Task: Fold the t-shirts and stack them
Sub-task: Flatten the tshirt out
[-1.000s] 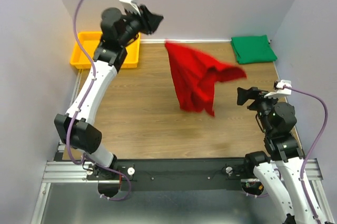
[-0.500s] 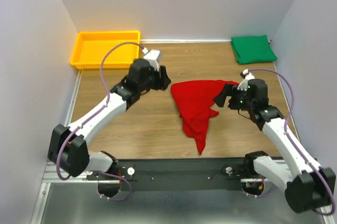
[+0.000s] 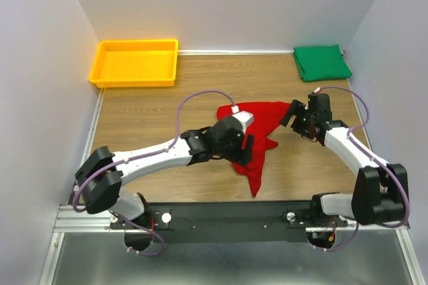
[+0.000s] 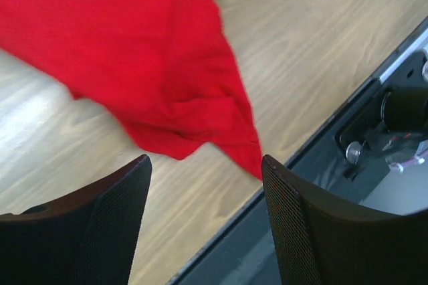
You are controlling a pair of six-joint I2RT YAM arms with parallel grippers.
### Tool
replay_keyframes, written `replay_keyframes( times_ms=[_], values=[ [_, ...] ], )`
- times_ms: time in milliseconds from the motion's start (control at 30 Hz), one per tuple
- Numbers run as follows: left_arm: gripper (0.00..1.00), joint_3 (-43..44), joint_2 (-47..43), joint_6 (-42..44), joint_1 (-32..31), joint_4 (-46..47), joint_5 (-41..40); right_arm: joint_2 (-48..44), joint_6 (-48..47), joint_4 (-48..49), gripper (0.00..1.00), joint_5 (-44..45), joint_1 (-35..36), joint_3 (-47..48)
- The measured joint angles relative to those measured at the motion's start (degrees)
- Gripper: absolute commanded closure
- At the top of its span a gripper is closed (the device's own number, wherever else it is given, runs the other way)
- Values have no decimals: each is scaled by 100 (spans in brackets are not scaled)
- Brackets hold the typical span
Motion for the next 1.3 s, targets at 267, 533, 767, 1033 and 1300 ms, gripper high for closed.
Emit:
replay_keyframes(
  times_ms=[267,533,767,1033,1300],
  values=[
    [31,1104,1401,11,-973,-876,-166,846,455,852,8,24,-1016,155],
    [32,1600,2223,63,-1478,-1438,-164,1364,879,1637,8,-267,-1305,155],
    [36,1637,2474,70,-1475,-1620,-101,2098,1412,2524,19,-651,-1394,155],
    [36,1663,2699,133,-1482,-1657,-35,2581,1862,3274,21,-1003,-1410,245],
    [36,1917,2857,219,-1482,-1696,22,2870,2122,3705,22,-1169,-1410,337]
  ],
)
